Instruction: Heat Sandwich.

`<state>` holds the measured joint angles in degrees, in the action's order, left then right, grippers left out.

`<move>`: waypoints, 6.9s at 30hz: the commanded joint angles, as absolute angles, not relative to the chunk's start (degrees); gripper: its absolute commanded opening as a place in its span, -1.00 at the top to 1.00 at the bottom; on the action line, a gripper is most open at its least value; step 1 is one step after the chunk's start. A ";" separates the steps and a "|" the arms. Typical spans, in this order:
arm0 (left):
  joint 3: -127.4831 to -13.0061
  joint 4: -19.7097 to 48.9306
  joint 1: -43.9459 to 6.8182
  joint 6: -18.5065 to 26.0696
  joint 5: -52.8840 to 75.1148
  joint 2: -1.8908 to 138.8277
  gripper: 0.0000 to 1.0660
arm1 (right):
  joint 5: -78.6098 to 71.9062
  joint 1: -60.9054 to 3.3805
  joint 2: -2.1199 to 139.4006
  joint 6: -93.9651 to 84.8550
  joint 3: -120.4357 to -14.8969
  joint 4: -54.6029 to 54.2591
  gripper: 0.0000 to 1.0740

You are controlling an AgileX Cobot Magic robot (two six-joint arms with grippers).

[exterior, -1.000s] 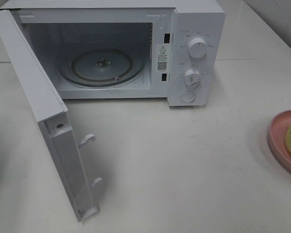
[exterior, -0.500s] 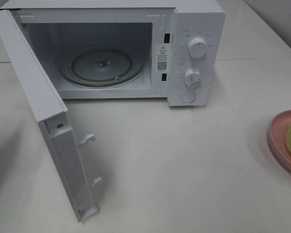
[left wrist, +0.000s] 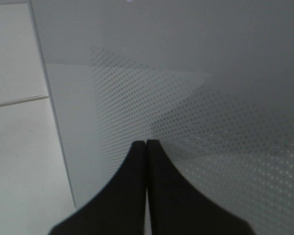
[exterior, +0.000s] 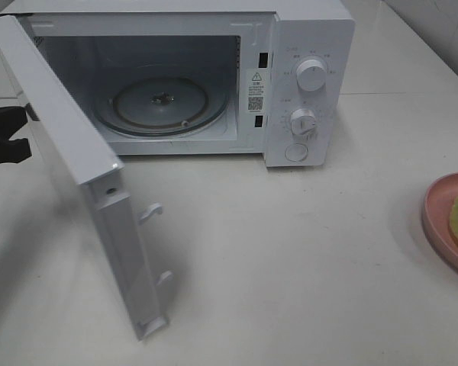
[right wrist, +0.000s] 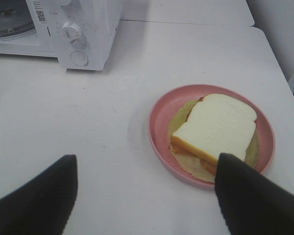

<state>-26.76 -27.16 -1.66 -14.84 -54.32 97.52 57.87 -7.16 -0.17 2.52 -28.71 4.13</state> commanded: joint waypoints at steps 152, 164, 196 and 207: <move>-44.18 -10.89 -31.28 -15.93 46.81 79.13 -0.87 | 57.18 -6.82 -1.66 2.18 -28.53 3.90 -0.40; -44.29 3.95 -7.45 -2.69 54.66 71.91 -0.87 | 57.18 -6.82 -1.66 2.18 -28.53 3.90 -0.40; -29.51 1.78 -0.63 -2.12 61.08 15.13 -0.87 | 57.18 -6.82 -1.66 2.18 -28.53 3.90 -0.40; -29.56 0.80 -0.63 0.00 61.19 8.94 -0.87 | 57.18 -6.82 -1.66 2.18 -28.53 3.90 -0.40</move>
<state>-29.74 1.09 -0.69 -0.80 62.05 9.80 57.87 -7.16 -0.17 2.52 -28.71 3.78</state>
